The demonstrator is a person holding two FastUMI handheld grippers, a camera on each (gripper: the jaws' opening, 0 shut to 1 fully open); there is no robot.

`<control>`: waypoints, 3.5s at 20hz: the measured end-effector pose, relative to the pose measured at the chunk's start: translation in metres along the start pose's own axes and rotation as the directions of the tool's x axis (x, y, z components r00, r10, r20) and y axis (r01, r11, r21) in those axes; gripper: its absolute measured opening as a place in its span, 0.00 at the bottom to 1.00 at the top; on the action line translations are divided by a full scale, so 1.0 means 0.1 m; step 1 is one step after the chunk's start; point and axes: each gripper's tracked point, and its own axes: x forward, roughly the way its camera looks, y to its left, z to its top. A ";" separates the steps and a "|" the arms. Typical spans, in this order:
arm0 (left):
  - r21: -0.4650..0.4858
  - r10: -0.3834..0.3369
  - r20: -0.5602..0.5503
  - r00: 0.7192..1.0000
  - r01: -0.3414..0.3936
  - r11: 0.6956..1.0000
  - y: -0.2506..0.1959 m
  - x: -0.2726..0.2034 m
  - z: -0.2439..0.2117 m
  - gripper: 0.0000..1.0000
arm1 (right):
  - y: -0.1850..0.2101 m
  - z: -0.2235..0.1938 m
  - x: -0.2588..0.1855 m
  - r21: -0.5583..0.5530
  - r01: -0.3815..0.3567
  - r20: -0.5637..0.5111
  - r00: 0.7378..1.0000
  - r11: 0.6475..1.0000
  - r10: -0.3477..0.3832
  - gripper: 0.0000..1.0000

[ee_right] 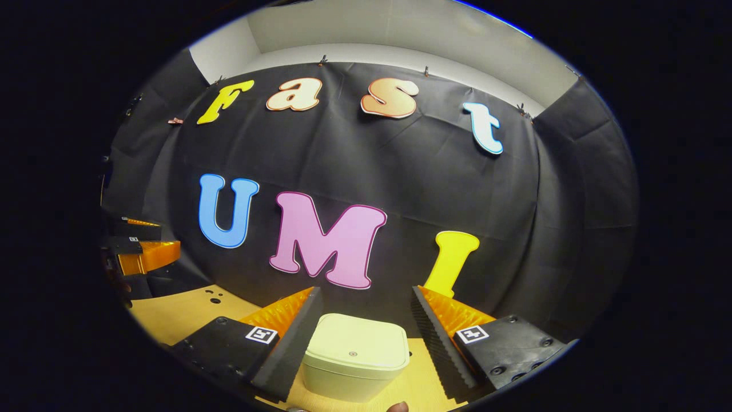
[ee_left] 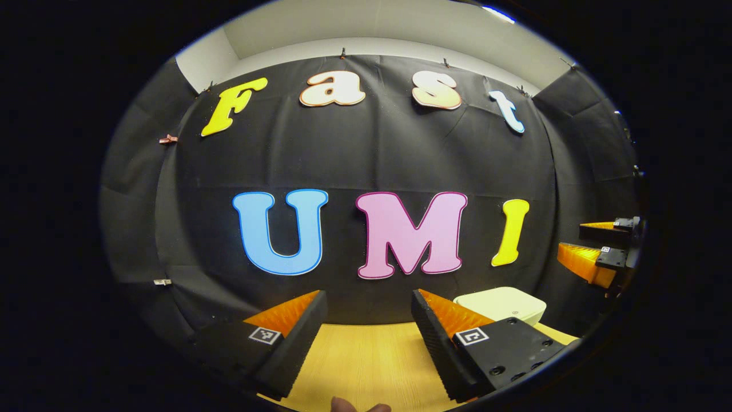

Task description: Press the lid of the desktop garbage bin to open it, pick up the crumpled paper on the desktop and throw it into the bin, then pick up the pop can on the desktop and drop it into the bin, and finally close the garbage bin lid.

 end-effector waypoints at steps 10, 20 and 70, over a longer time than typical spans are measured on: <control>0.005 0.018 0.000 1.000 -0.018 1.000 0.05 0.01 -0.01 0.95 | 0.07 -0.28 0.15 0.041 -0.045 -0.106 0.993 0.998 0.049 0.20; 0.013 0.046 0.004 0.999 -0.046 0.999 0.12 -0.01 0.00 0.95 | 0.01 -1.01 0.52 0.127 -0.064 -0.224 0.970 0.990 0.092 0.05; -0.056 0.013 -0.107 0.994 -0.019 0.998 -0.02 -0.13 -0.49 0.95 | -0.06 -1.11 0.34 0.143 -0.095 -0.189 0.974 0.985 0.122 0.35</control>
